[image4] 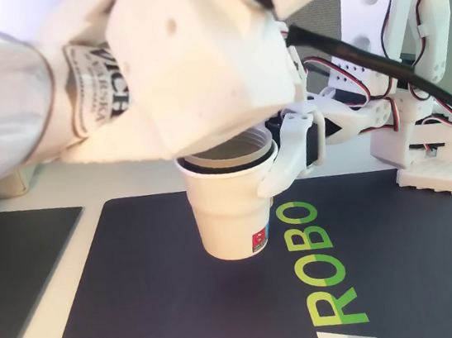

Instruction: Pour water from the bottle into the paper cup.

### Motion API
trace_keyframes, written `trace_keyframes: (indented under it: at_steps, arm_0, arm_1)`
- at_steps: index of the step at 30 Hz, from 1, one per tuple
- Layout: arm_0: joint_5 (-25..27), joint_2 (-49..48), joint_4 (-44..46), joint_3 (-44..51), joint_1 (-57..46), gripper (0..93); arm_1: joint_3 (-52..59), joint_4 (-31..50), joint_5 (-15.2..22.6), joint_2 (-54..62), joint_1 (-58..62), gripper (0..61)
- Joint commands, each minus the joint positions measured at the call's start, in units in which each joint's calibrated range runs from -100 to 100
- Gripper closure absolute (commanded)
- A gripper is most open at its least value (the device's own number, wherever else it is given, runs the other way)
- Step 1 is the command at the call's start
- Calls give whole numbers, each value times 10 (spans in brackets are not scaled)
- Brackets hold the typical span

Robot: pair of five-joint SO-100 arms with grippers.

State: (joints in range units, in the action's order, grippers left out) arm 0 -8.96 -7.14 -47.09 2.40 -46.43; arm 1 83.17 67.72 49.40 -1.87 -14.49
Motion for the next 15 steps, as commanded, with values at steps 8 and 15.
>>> trace_keyframes:
  at_steps: [8,15]
  arm_0:
    - [5,-65,-6,54,1,927]
    - [6,-68,-7,51,4,927]
  arm_1:
    - [-80,-19,-5,12,26,531]
    - [-80,-17,-5,8,27,531]
